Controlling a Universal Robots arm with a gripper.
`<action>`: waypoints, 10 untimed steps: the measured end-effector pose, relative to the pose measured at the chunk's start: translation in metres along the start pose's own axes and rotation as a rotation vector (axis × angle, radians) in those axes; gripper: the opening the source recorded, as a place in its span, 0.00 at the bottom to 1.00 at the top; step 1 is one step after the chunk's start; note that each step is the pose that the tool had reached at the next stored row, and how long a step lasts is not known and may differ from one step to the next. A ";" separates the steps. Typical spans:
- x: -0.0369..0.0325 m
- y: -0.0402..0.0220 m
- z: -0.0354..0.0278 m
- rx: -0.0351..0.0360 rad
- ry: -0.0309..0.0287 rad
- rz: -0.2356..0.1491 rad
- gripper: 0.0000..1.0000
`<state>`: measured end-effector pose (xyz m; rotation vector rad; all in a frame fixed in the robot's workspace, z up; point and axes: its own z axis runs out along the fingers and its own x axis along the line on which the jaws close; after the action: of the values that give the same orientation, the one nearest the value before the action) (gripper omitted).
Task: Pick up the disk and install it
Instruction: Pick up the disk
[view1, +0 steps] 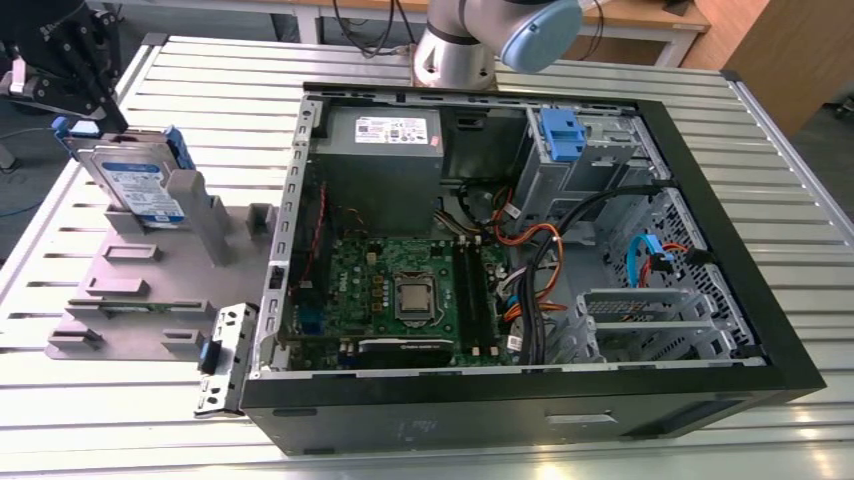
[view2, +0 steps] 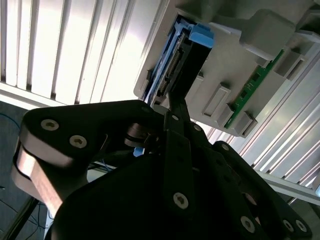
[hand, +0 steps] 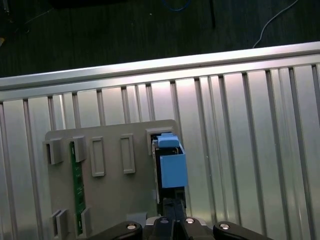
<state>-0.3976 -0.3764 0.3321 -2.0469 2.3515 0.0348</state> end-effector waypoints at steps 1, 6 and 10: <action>-0.0001 0.0000 0.0002 -0.0014 0.0000 0.000 0.11; 0.0000 0.0000 0.0001 -0.0068 0.0007 0.000 0.11; 0.0000 -0.0002 0.0001 -0.0140 0.0016 0.000 0.11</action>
<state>-0.3974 -0.3764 0.3320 -2.0535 2.3592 0.0497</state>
